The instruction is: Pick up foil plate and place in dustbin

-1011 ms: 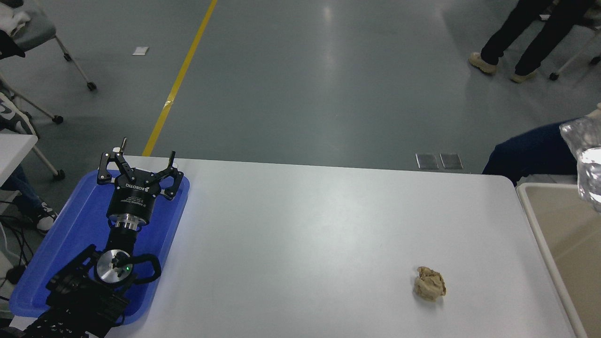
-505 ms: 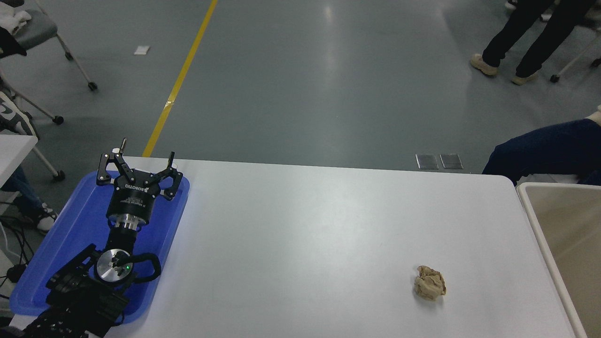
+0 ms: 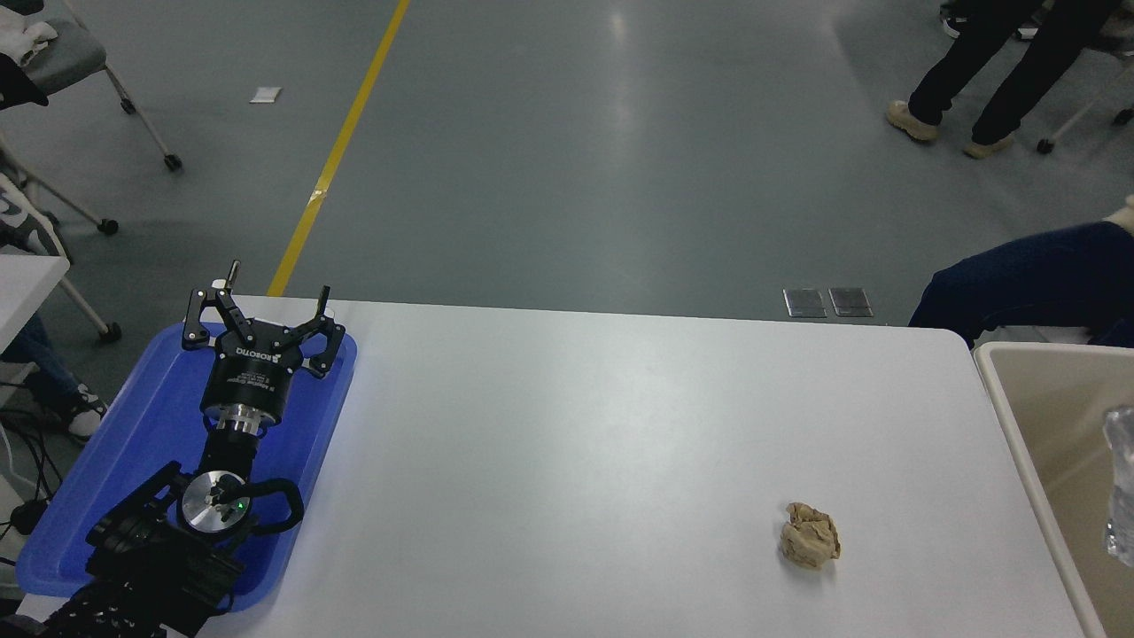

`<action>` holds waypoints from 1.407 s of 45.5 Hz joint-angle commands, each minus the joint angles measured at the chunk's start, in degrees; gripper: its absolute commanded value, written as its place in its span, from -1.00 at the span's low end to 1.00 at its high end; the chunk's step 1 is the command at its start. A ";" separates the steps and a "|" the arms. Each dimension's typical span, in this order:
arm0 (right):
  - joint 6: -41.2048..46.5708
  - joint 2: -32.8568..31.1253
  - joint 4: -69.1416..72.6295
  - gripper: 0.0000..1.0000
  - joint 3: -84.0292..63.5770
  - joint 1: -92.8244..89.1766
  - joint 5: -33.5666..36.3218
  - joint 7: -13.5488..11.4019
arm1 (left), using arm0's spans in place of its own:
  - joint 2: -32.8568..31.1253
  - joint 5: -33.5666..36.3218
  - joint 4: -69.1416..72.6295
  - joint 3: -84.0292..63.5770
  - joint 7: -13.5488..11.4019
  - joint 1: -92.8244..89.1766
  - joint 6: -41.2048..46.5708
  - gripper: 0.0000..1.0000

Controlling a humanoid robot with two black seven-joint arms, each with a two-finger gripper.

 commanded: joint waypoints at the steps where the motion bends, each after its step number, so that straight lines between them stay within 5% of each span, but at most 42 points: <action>1: -3.07 2.23 -0.76 0.42 0.57 -2.56 3.36 -1.29 | -0.08 0.00 0.09 0.00 -0.01 0.00 0.00 1.00; 4: -3.07 2.41 -0.76 0.90 0.57 -2.47 3.89 -1.29 | 0.01 0.00 0.00 0.00 -0.01 0.00 0.00 1.00; 6: -3.16 2.58 -0.76 1.00 0.57 -2.47 4.06 -1.29 | 0.01 -0.09 0.09 0.00 -0.01 0.00 0.00 1.00; 20: -1.40 2.94 3.89 1.00 0.65 1.65 6.96 -0.50 | 0.01 0.00 0.09 0.00 -0.01 0.00 0.00 1.00; 32: 1.94 -7.52 31.03 1.00 -0.13 19.92 5.82 -1.47 | -0.08 0.00 0.00 0.00 0.07 0.00 0.00 1.00; 45: 5.36 -16.84 59.70 1.00 -7.33 42.77 -3.58 -7.35 | -0.08 0.00 0.00 0.00 0.16 0.00 0.00 1.00; 57: 13.54 -13.16 74.55 1.00 -30.27 73.88 -2.45 -7.36 | 0.01 0.00 0.00 0.00 0.25 0.00 0.00 1.00; 64: 17.67 -5.34 81.50 1.00 -37.04 86.90 7.47 -7.18 | 0.01 0.00 0.00 0.00 0.25 0.00 0.00 1.00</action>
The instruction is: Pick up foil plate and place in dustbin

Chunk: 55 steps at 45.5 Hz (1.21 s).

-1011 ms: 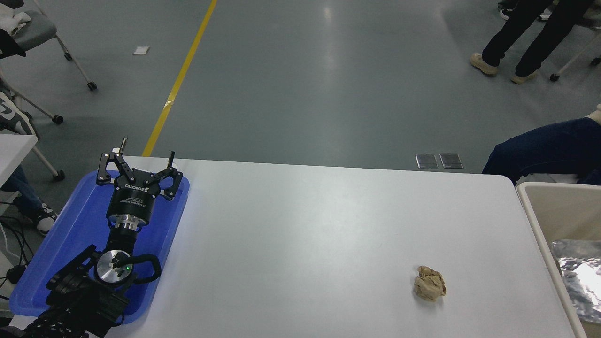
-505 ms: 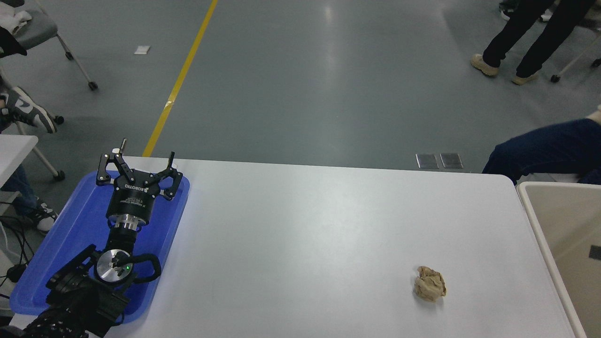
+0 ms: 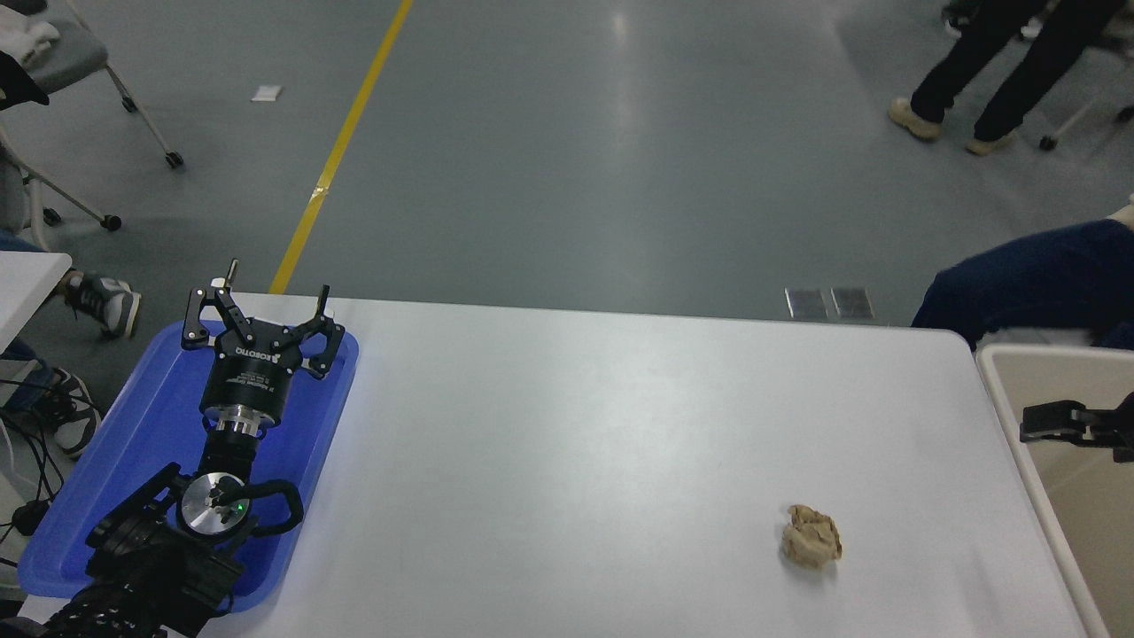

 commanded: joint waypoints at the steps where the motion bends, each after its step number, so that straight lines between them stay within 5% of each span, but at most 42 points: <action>1: 7.02 8.44 14.41 1.00 -13.70 24.69 9.77 -0.38 | 0.02 -0.01 0.00 0.00 0.04 0.00 0.00 1.00; 30: 23.29 40.26 18.90 1.00 -11.77 44.74 39.13 -0.38 | 0.02 -0.10 0.00 0.00 -0.14 0.00 0.00 1.00; 55: 23.29 42.99 29.16 1.00 -15.63 64.52 44.15 -0.38 | 0.02 -0.10 0.09 0.00 -0.23 0.00 0.09 1.00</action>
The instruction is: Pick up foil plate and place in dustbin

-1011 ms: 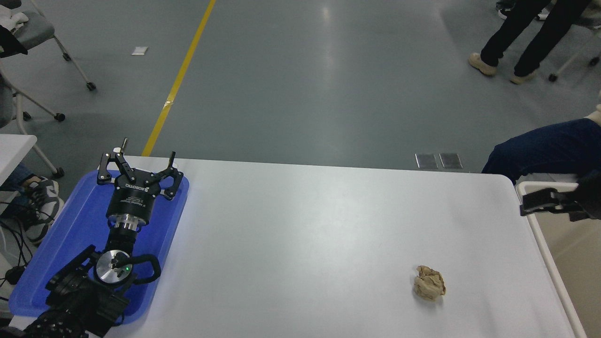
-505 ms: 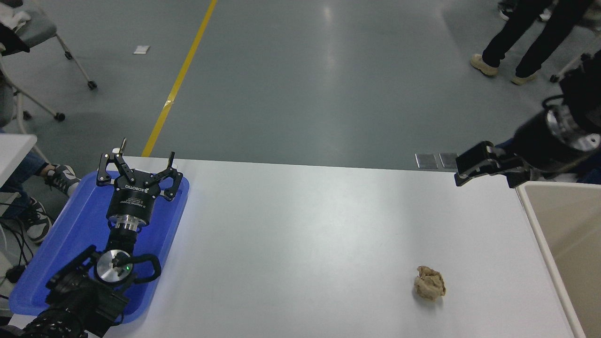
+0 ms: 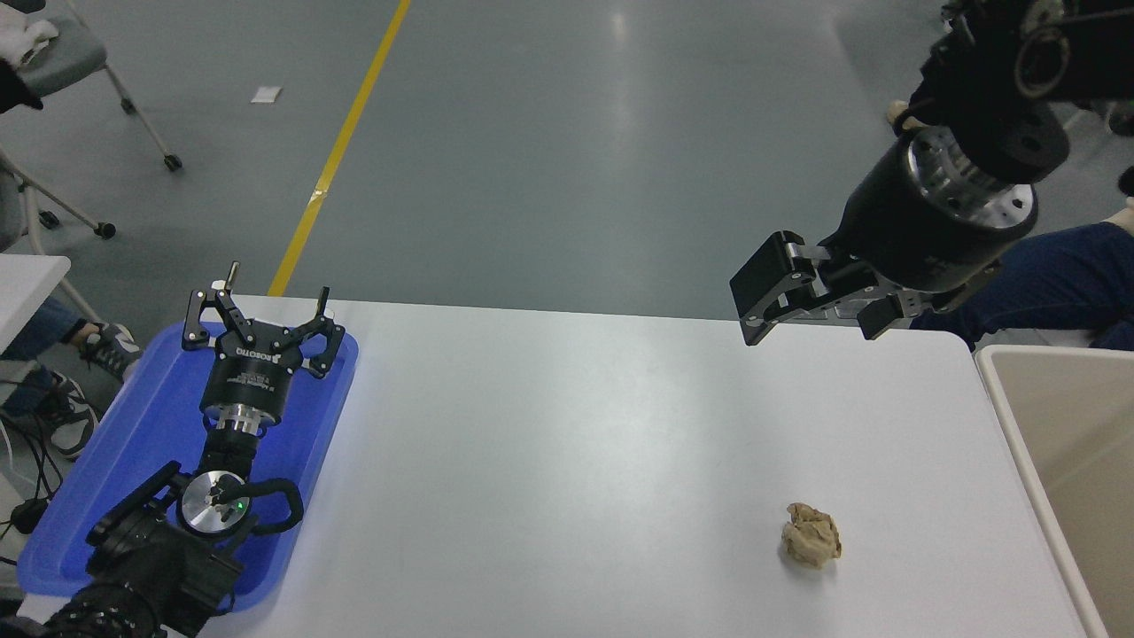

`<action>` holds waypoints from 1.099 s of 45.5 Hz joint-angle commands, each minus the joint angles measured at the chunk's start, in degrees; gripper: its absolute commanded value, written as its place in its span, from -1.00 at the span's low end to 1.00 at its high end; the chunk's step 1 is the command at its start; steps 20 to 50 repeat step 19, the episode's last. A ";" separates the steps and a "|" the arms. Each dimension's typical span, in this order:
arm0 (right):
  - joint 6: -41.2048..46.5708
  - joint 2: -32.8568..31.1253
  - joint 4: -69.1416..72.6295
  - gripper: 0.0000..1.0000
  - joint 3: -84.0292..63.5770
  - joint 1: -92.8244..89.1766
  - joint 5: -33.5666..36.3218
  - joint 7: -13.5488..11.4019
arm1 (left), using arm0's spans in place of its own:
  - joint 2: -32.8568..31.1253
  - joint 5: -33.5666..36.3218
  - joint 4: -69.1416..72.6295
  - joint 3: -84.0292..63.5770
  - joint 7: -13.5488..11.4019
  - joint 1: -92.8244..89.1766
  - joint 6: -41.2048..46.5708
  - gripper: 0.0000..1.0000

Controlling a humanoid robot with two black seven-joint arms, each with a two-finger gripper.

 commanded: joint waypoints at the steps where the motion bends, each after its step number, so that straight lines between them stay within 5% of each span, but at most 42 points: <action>1: 0.39 0.76 2.91 1.00 -2.38 7.59 1.35 0.06 | 0.01 -0.01 0.01 0.00 -0.01 0.00 0.09 1.00; 50: 0.39 -1.52 2.91 1.00 -3.35 7.15 1.44 0.33 | 0.01 -0.01 0.01 0.00 -0.01 0.00 0.00 1.00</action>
